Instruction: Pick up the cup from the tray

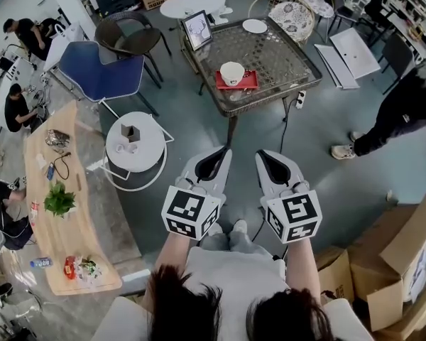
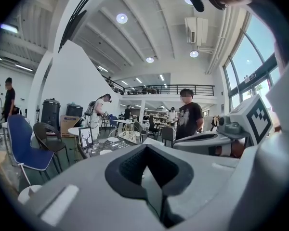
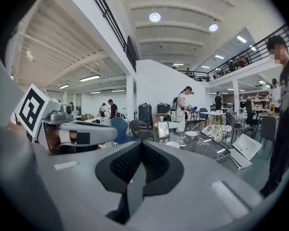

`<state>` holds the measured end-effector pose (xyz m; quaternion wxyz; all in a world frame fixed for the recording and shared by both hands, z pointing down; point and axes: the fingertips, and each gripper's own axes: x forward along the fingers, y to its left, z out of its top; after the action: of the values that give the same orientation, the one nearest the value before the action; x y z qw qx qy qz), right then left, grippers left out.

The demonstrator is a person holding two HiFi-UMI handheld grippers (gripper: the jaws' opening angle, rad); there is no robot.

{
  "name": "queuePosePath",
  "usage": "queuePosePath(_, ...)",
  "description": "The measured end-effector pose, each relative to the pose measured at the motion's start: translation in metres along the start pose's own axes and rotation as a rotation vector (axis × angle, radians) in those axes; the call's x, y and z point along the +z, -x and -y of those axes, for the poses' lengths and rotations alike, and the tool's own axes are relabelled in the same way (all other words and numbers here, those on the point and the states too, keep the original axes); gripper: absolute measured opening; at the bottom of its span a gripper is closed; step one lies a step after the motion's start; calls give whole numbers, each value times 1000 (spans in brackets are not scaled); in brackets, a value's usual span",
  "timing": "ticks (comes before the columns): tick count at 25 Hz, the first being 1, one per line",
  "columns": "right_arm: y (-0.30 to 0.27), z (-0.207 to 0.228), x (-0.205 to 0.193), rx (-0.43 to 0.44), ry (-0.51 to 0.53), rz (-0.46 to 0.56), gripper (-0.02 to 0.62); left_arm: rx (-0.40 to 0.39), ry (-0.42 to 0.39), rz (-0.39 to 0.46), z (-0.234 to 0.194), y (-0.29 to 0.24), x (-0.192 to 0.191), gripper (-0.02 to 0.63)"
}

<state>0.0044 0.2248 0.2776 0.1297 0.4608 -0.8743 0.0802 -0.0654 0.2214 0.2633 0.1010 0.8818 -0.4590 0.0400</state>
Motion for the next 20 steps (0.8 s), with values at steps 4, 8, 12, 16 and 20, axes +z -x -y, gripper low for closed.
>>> queuePosePath(4, -5, 9, -1, 7, -5, -2, 28, 2, 5, -11, 0, -11, -2, 2)
queuePosePath(8, -7, 8, -2, 120, -13, 6, 214, 2, 11, -25, 1, -23, -5, 2)
queuePosePath(12, -10, 19, -1, 158, -10, 23, 286, 12, 13, -30, 2, -37, -6, 2)
queuePosePath(16, -15, 34, 3, 189, -13, 41, 366, 2, 28, -56, -1, -54, -11, 85)
queuePosePath(20, -24, 52, 0, 200, -10, 38, 379, 35, 34, -71, -8, -69, -16, 103)
